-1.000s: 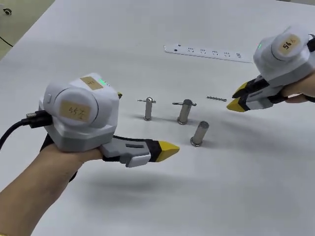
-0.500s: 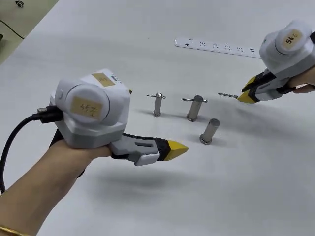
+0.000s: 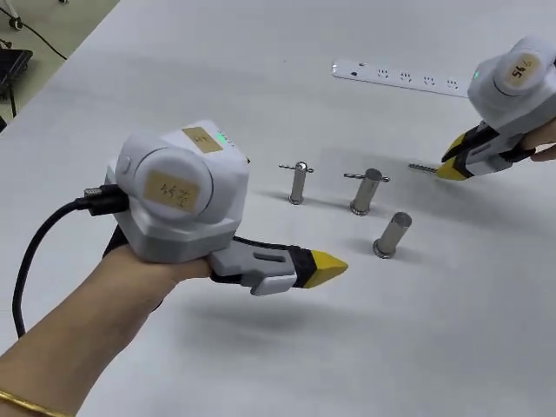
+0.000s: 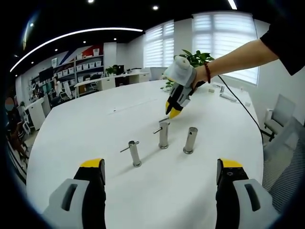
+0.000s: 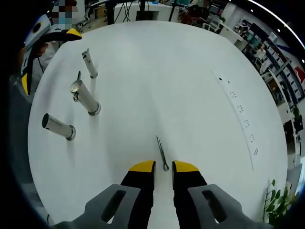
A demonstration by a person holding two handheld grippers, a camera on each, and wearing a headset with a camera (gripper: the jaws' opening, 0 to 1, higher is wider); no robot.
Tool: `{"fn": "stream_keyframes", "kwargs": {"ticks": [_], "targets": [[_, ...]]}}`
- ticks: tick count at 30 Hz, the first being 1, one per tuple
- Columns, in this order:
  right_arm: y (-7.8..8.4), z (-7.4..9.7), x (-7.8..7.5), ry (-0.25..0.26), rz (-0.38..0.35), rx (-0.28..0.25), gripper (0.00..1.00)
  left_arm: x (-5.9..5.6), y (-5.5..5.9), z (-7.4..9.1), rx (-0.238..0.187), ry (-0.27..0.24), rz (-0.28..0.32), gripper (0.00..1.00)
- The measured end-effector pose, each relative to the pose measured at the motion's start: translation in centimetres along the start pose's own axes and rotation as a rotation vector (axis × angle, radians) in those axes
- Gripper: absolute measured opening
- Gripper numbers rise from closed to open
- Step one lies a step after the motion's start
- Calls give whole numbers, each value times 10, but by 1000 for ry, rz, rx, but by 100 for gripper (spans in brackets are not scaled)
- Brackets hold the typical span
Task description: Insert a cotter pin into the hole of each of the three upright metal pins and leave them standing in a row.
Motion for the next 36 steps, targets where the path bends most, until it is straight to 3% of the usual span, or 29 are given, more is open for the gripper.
{"fn": "stream_keyframes", "kwargs": {"ticks": [4, 15, 18, 22, 30, 36], "targets": [[2, -5, -2, -12, 32, 37, 8, 1, 0, 1, -1, -1, 0, 96], [-6, -13, -14, -50, 43, 70, 5, 0, 1, 0, -4, 9, -1, 96], [-5, -14, -12, -84, 46, 93, 0, -1, 0, 0, -15, 11, 3, 96], [-6, -14, -12, -69, 65, 101, 0, -2, -1, 0, -16, 12, 1, 96], [-6, -14, -11, -56, 15, 100, 0, 0, -1, 2, -19, 5, 2, 96], [-3, -12, -6, -38, 39, 77, 0, 1, -1, 2, -23, 5, 17, 94]]}}
Point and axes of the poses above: the centre of the closed fingertips' face, and the gripper's own axes: z roughly backward along the fingers, x roughly to its left, y roughly out of its underside, the point moved 10 cm from there along z, roughly backward along the fingers, and after that the axes turned 15 degrees about -z, right-handed, at the moved point
